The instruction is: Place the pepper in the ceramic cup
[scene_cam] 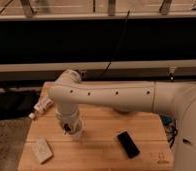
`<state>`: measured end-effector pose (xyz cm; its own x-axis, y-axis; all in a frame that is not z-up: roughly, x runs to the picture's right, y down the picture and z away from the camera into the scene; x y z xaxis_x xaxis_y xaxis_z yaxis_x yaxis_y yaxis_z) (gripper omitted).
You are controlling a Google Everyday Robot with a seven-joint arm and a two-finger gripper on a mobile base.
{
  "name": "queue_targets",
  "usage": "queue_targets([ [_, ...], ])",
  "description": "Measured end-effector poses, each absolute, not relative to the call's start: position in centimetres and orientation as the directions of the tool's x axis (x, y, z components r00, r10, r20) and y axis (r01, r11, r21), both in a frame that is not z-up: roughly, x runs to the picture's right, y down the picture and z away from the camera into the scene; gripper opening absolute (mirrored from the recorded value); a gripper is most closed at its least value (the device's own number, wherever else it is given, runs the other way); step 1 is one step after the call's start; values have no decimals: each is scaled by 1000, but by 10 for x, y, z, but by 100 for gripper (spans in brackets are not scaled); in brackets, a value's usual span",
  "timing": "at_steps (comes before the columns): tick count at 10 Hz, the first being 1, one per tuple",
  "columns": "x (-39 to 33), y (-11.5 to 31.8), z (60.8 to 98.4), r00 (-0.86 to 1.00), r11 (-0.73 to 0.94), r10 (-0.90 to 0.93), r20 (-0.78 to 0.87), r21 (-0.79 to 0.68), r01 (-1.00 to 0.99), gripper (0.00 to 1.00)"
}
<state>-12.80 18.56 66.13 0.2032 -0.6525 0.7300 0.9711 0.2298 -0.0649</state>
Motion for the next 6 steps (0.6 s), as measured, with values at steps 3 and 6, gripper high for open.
queue_targets([
  [3, -126, 192, 664, 200, 229, -637, 745, -65, 971, 49],
  [6, -122, 194, 668, 207, 230, -629, 750, -75, 970, 77],
])
